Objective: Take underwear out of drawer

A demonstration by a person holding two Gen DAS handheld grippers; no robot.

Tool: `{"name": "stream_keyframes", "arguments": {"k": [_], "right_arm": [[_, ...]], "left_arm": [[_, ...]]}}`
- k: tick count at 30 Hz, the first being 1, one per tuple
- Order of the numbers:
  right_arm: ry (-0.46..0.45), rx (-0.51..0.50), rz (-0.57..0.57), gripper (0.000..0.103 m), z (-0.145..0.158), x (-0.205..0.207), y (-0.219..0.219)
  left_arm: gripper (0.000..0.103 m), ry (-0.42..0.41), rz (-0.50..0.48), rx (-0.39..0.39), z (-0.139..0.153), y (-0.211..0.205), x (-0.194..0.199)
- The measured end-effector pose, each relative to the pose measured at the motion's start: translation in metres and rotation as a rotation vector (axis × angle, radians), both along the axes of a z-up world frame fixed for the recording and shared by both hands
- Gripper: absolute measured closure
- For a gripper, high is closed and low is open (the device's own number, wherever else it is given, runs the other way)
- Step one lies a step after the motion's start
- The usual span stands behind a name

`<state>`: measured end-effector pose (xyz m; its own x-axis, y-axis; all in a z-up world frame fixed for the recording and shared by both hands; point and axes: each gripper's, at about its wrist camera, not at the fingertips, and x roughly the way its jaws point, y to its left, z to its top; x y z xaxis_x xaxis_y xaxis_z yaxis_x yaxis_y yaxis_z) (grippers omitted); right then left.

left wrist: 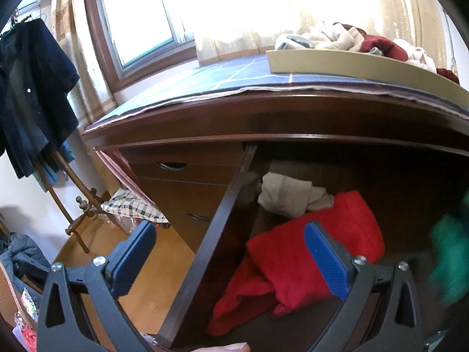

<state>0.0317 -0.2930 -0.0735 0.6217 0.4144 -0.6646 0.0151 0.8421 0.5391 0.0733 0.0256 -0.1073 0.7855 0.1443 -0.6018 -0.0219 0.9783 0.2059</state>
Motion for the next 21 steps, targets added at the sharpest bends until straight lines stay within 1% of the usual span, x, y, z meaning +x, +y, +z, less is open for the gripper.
{"name": "stream_keyframes", "arguments": {"k": [1,2,4,5,7,10,11,12,14,15,18,21], "right_arm": [[-0.013,-0.008,-0.006,0.095,0.005,-0.002,-0.002],[-0.022,-0.038,-0.014,0.094,0.010,-0.005,-0.005],[-0.016,-0.087,-0.036,0.094,0.013,-0.008,-0.009],[-0.002,-0.084,-0.031,0.094,0.011,-0.009,-0.011],[0.034,-0.046,-0.009,0.094,0.003,-0.010,-0.013],[0.138,-0.054,0.003,0.093,-0.019,-0.004,-0.006],[0.186,-0.057,0.008,0.086,-0.030,0.000,-0.004],[0.208,-0.058,0.011,0.078,-0.036,0.003,-0.004],[0.267,-0.070,0.004,0.028,-0.052,0.009,-0.004],[0.277,-0.077,-0.001,0.021,-0.056,0.010,-0.003],[0.334,-0.156,0.034,0.020,-0.064,0.017,0.006],[0.383,-0.252,0.078,0.020,-0.070,0.022,0.018]], "left_arm": [[0.000,-0.001,0.001,0.001,0.000,0.000,0.000],[0.000,-0.003,0.002,0.006,0.000,-0.001,0.000],[0.000,-0.006,0.004,0.010,0.000,-0.001,0.000],[0.000,-0.005,0.002,0.008,0.000,-0.002,-0.001],[0.000,-0.013,0.001,0.009,0.000,-0.002,-0.001],[0.000,-0.016,-0.003,0.014,0.000,-0.003,-0.003],[0.000,-0.015,-0.005,0.014,0.000,-0.003,-0.003],[0.000,-0.014,-0.008,0.012,0.000,-0.004,-0.003],[0.000,-0.007,-0.012,0.005,0.000,-0.003,-0.003],[0.000,-0.003,-0.012,-0.002,0.000,-0.001,-0.002],[0.000,0.005,0.005,-0.033,0.001,0.004,0.000],[0.000,-0.008,0.037,-0.035,0.004,0.009,0.000]]}}
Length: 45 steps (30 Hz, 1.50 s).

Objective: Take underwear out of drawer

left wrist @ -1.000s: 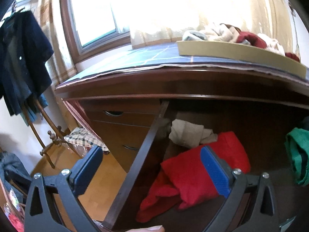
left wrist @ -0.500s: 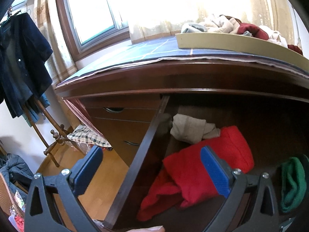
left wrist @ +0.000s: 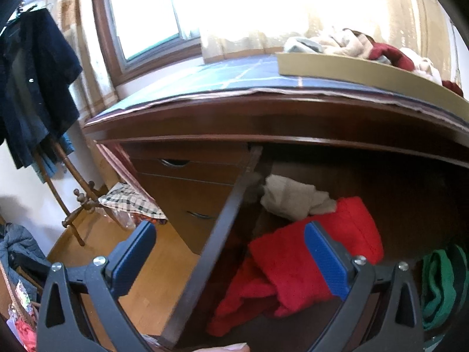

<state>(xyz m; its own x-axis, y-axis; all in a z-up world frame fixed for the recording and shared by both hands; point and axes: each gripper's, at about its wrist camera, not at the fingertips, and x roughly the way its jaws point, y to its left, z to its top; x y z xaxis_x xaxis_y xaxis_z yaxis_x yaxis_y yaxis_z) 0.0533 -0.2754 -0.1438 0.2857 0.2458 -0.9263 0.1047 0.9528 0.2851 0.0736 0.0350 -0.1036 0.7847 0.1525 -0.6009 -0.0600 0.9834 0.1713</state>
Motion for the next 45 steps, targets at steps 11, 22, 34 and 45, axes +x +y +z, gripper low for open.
{"name": "stream_keyframes", "arguments": {"k": [11,22,34,45], "right_arm": [[0.265,-0.147,0.149,0.015,-0.047,0.034,0.034],[0.196,-0.168,0.231,0.028,-0.049,0.027,0.048],[-0.141,0.056,0.038,0.090,0.013,-0.008,0.001],[-0.474,0.138,0.036,0.090,0.142,-0.017,-0.005]], "left_arm": [[0.000,-0.026,-0.013,0.056,0.010,-0.012,-0.005],[0.000,0.030,-0.064,0.035,-0.006,-0.021,-0.001],[0.000,0.022,-0.073,0.050,-0.003,-0.023,-0.005],[0.000,0.012,-0.073,0.066,-0.005,-0.025,-0.006]]}}
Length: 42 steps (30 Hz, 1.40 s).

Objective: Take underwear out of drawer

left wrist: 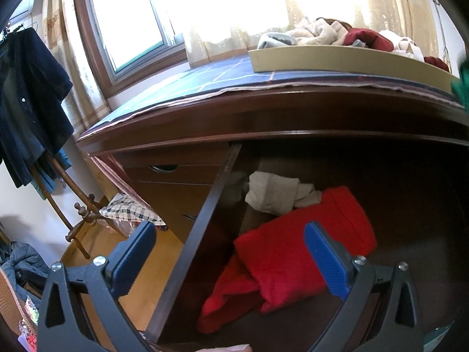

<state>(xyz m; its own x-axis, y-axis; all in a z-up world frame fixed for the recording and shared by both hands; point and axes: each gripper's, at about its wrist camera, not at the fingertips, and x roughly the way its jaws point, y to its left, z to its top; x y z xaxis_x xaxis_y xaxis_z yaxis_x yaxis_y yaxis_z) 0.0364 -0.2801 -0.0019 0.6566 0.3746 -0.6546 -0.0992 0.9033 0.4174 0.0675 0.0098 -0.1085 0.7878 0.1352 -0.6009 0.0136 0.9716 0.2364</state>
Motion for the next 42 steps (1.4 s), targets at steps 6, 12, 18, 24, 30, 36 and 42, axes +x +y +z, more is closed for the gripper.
{"name": "stream_keyframes", "arguments": {"k": [6,12,18,24,30,36,42], "right_arm": [[-0.207,-0.090,-0.023,0.090,0.073,0.028,0.011],[-0.215,-0.001,-0.045,0.090,0.097,0.077,-0.009],[-0.026,0.104,0.005,0.067,0.032,0.034,0.002],[0.273,-0.008,-0.084,0.016,-0.084,0.018,-0.002],[0.443,-0.260,0.035,0.016,-0.139,0.066,0.016],[0.608,-0.384,0.158,0.012,-0.189,0.092,0.045],[0.626,-0.611,0.281,0.001,-0.209,0.085,0.085]], "left_arm": [[0.000,-0.007,-0.011,0.010,0.001,-0.001,-0.001],[0.000,-0.019,-0.019,0.002,0.001,0.001,-0.004],[0.000,-0.016,-0.025,0.000,0.002,0.001,-0.006],[0.000,-0.003,-0.029,0.020,0.002,-0.001,-0.004],[0.000,-0.014,-0.036,0.022,0.002,-0.001,-0.004],[0.000,-0.019,-0.041,0.017,0.001,-0.001,-0.004],[0.000,-0.022,-0.048,0.019,0.000,-0.001,-0.006]]}}
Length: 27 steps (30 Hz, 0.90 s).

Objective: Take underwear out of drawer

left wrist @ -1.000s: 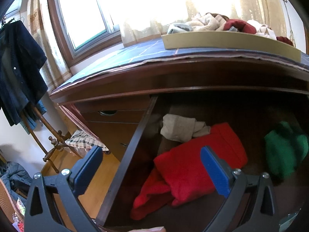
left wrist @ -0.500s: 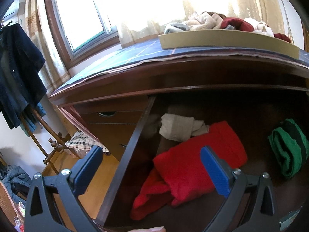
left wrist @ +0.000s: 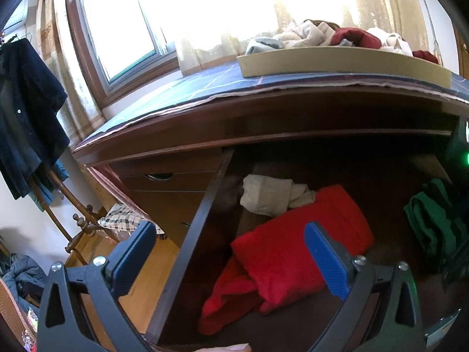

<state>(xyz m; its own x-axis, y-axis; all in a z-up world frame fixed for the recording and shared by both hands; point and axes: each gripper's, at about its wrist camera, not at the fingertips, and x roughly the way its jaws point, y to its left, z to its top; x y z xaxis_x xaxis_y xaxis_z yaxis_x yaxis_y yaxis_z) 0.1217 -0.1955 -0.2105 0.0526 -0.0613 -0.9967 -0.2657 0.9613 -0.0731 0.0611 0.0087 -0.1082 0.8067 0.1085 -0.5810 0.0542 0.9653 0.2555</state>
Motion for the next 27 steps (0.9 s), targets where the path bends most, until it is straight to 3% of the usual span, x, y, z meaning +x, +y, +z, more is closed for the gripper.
{"name": "stream_keyframes", "arguments": {"k": [1,2,3,5,6,13,20,24,27], "right_arm": [[0.000,-0.001,0.007,0.004,0.001,-0.001,0.001],[-0.014,-0.004,-0.002,0.016,0.004,-0.002,0.000],[-0.031,-0.018,-0.007,0.037,0.008,-0.003,-0.003],[-0.060,0.053,-0.052,0.067,0.025,-0.006,-0.016],[-0.075,0.092,-0.090,0.070,0.033,-0.007,-0.024],[-0.295,0.241,-0.164,0.074,0.094,-0.044,-0.043],[-0.533,0.389,-0.072,0.074,0.200,-0.080,-0.028],[-0.683,0.415,-0.047,0.074,0.258,-0.086,-0.025],[-0.801,0.337,-0.040,0.074,0.296,-0.075,-0.024]], "left_arm": [[0.000,-0.003,-0.002,-0.005,0.000,0.000,0.000],[0.000,-0.005,-0.004,-0.008,0.001,0.001,-0.001],[0.000,-0.004,-0.005,-0.008,0.000,0.001,-0.001],[0.000,-0.011,-0.004,-0.002,0.000,0.001,-0.002],[0.000,-0.009,-0.003,-0.003,0.000,0.001,-0.002],[0.000,-0.012,-0.002,0.002,0.002,0.001,-0.005],[0.000,-0.013,0.000,0.002,0.002,0.001,-0.005],[0.000,-0.016,-0.002,0.005,0.002,0.001,-0.005],[0.000,-0.017,-0.006,0.006,0.001,0.002,-0.005]]}}
